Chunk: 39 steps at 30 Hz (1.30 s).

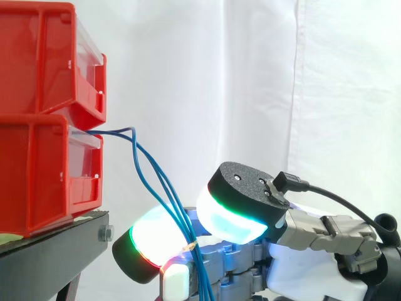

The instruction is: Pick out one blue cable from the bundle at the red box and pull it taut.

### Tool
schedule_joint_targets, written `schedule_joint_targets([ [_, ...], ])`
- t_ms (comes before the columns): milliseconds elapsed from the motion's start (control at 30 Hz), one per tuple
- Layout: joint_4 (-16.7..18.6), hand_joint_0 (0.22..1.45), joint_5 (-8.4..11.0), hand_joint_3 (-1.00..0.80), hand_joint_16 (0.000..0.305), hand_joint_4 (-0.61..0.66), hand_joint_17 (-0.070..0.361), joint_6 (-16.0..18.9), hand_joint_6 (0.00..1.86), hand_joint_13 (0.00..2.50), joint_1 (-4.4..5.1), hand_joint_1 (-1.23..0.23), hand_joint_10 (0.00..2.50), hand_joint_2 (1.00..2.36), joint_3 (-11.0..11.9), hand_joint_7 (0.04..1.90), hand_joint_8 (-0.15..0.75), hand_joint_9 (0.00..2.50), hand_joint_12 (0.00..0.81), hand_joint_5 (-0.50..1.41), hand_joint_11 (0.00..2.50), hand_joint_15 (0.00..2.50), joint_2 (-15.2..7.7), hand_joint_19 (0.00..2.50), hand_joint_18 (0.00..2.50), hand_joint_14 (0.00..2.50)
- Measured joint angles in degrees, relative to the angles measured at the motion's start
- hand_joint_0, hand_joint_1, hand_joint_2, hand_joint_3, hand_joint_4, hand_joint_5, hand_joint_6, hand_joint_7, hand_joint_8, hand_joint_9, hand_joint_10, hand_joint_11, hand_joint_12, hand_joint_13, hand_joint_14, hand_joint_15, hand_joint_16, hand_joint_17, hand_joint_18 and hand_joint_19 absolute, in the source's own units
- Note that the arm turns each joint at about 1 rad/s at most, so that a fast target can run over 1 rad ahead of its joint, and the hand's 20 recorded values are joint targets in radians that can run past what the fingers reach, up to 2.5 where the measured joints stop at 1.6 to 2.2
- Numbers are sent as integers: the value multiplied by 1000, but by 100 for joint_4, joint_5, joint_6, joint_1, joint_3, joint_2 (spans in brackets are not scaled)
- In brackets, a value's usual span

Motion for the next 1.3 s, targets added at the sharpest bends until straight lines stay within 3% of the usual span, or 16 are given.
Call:
schedule_joint_targets([
  [167, 5, 591, 0, -386, 50, 212, 112, 12, 501, 882, 2, -693, 12, 1009, 0, 1191, 285, 905, 365, -106, 418, 447, 0, 634, 779, 15],
  [367, 15, 565, 4, -456, 51, 215, 115, 21, 500, 885, 1, -691, 12, 1003, 3, 1182, 290, 904, 366, -108, 422, 450, -2, 630, 789, 15],
  [667, 244, 566, -17, -446, 51, 215, 115, 196, 501, 886, -2, -679, 12, 1004, 203, 1178, 291, 903, 365, -109, 414, 454, -272, 636, 792, 15],
  [1300, 269, 627, -52, -341, 50, 186, 112, 216, 500, 902, 18, -687, 12, 1013, 271, 1208, 285, 906, 363, -106, 418, 457, -298, 630, 806, 17],
])
